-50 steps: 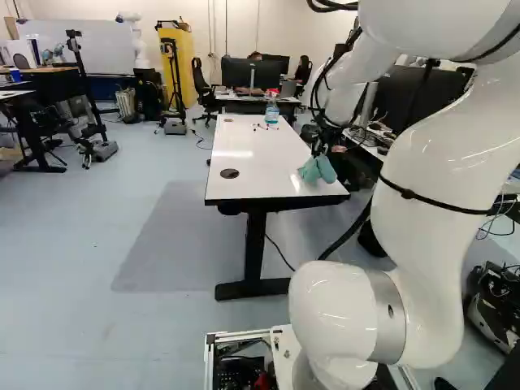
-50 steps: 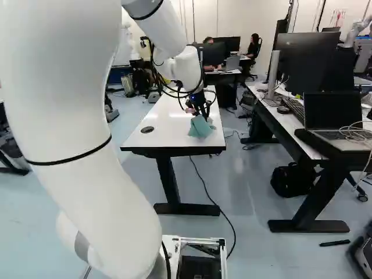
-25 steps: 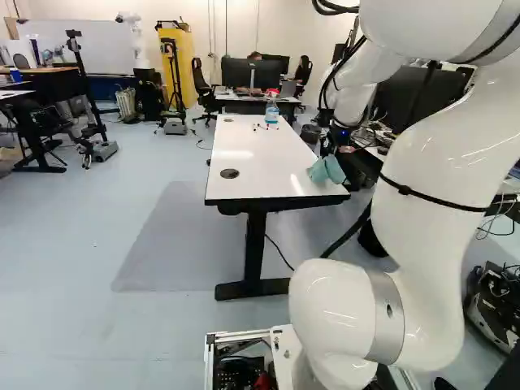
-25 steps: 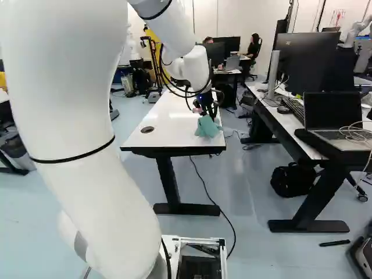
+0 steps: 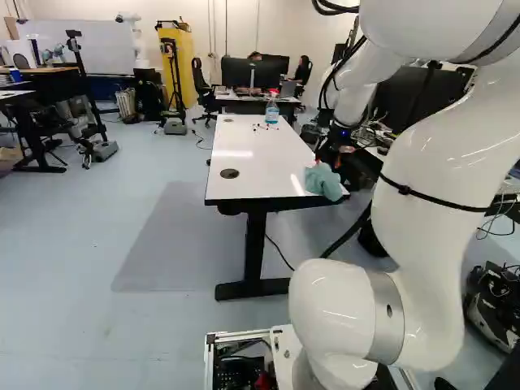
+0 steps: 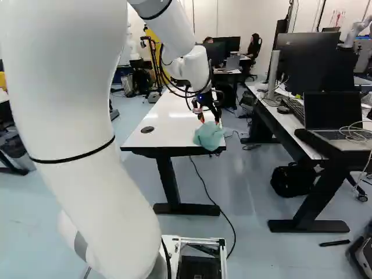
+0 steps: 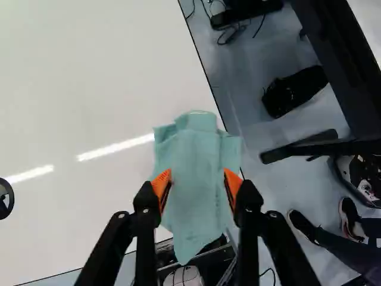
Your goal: Clean the table with the green towel
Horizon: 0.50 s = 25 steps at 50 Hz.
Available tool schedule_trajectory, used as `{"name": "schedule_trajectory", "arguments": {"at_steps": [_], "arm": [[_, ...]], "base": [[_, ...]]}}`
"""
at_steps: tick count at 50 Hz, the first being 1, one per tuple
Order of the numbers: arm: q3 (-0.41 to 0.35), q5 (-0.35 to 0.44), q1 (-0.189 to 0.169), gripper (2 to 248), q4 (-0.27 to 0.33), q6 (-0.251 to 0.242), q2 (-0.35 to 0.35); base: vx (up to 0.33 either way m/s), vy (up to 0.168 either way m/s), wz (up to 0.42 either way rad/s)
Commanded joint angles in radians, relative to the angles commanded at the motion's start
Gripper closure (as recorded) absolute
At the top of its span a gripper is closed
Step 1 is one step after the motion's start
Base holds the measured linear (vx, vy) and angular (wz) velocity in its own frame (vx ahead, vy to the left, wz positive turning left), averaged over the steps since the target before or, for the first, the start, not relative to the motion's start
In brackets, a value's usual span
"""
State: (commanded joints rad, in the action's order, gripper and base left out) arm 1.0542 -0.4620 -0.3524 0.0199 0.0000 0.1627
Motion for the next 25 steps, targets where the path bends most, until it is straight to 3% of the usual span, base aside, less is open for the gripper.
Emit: {"name": "schedule_trajectory", "arguments": {"at_steps": [1, 5, 6, 11, 12, 16, 17, 25], "arm": [[0.000, 0.000, 0.000, 95, 0.000, 0.000, 0.000], [0.000, 0.000, 0.000, 95, 0.000, 0.000, 0.000], [0.000, 0.000, 0.000, 58, 0.000, 0.000, 0.000], [0.000, 0.000, 0.000, 58, 0.000, 0.000, 0.000], [0.000, 0.000, 0.000, 22, 0.000, 0.000, 0.000], [0.000, 0.000, 0.000, 22, 0.000, 0.000, 0.000], [0.000, 0.000, 0.000, 3, 0.000, 0.000, 0.000], [0.000, 0.000, 0.000, 3, 0.000, 0.000, 0.000]], "base": [[0.000, 0.000, 0.000], [0.000, 0.000, 0.000], [0.000, 0.000, 0.000], [0.000, 0.000, 0.000], [0.000, 0.000, 0.000], [0.000, 0.000, 0.000], [0.000, 0.000, 0.000], [0.000, 0.000, 0.000]]}}
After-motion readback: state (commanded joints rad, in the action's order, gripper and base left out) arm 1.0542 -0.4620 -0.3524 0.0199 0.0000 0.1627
